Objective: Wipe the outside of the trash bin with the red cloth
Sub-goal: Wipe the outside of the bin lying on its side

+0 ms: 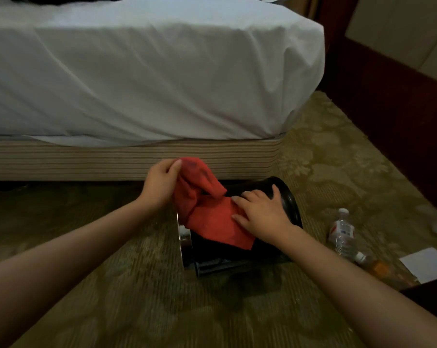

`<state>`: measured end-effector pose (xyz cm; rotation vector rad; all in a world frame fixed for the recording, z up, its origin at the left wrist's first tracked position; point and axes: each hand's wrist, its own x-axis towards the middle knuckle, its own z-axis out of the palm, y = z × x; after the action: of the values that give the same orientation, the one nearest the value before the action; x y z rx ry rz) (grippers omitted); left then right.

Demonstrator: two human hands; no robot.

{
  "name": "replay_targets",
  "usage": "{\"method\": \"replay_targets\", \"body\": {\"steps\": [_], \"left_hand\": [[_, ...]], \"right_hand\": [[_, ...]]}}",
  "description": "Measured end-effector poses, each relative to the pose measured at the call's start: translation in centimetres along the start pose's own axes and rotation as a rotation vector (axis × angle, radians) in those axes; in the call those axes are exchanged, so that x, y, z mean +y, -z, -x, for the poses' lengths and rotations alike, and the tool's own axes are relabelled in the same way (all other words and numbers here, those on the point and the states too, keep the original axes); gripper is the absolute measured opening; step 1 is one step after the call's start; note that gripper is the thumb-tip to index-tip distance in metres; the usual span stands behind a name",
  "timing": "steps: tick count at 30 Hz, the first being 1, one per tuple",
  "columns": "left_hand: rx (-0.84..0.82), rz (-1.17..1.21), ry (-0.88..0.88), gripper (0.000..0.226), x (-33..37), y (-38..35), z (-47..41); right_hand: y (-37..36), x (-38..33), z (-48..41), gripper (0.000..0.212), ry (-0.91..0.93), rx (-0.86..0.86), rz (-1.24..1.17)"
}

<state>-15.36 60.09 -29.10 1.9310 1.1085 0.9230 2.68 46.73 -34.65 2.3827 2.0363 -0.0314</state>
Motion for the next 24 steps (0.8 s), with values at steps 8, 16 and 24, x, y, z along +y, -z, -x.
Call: {"method": "replay_targets", "body": {"steps": [8,16,24], "left_hand": [[-0.017,0.239,0.45,0.031,-0.7,-0.3,-0.5],[0.002,0.547,0.309,0.023,3.0,-1.0,-1.7],[0.393,0.45,0.803,0.038,-3.5,3.3,-1.9]], "right_hand": [[0.0,-1.5,-0.1,0.046,-0.029,0.11,-0.01],[0.7,-4.8,-1.2,0.07,-0.006,0.104,-0.352],[-0.5,-3.0,0.6,0.058,0.147,0.049,-0.016]]}}
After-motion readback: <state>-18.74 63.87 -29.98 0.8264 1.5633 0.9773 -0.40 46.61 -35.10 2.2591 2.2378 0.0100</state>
